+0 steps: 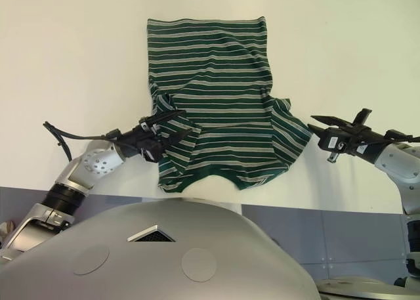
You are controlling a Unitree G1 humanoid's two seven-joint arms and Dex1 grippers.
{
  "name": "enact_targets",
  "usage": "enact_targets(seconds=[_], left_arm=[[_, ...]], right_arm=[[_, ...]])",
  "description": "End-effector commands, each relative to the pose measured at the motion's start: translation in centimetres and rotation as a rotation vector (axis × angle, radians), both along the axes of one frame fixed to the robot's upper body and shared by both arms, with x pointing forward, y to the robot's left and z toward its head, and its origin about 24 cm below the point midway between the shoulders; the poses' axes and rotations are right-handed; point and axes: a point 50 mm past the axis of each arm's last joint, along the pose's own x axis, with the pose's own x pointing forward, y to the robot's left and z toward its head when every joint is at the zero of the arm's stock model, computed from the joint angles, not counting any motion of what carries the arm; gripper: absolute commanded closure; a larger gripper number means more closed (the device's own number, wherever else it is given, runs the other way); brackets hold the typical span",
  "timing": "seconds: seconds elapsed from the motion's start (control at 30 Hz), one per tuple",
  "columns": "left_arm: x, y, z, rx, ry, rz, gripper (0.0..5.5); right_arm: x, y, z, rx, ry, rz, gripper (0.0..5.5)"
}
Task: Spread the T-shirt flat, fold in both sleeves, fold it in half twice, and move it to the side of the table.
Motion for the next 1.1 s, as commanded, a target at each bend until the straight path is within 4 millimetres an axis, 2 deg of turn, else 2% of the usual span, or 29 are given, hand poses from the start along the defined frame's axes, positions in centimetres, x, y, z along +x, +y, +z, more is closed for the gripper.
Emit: enact_targets(seconds=[0.03, 0.17, 0.3, 0.33, 0.53, 0.83, 1.07, 1.1], left_arm=[[0.2, 0.1, -0.1, 0.012, -0.001, 0.012, 2.98], [0.1, 0.2, -0.1, 0.007, -0.003, 0.015, 2.98], [0.0, 0.1, -0.3, 0.008, 0.001, 0.016, 2.98], [0.0, 0.1, -0.3, 0.008, 0.001, 0.016, 2.98], [0.0, 0.2, -0.4, 0.007, 0.002, 0.016, 2.98], [-0.1, 0.2, -0.4, 0.009, 0.0, 0.019, 2.98], [0.1, 0.1, -0.4, 0.012, -0.004, 0.015, 2.98], [0.1, 0.1, -0.4, 0.012, -0.005, 0.015, 2.98]], right_arm=[[-0.1, -0.5, 0.2, -0.002, -0.001, -0.023, 4.9], [0.4, -1.1, 0.7, -0.015, -0.027, -0.06, 4.25], [-0.8, -1.4, -0.4, -0.045, 0.085, -0.058, 3.46], [-1.0, -1.5, -0.7, -0.057, 0.104, -0.058, 3.42], [-1.9, -2.3, -1.6, -0.104, 0.176, -0.074, 3.42], [-2.5, -0.8, -1.4, -0.03, 0.194, -0.002, 3.42], [-2.4, -0.5, -1.5, -0.024, 0.186, 0.002, 3.42], [-2.4, -0.6, -1.5, -0.025, 0.186, 0.002, 3.56]])
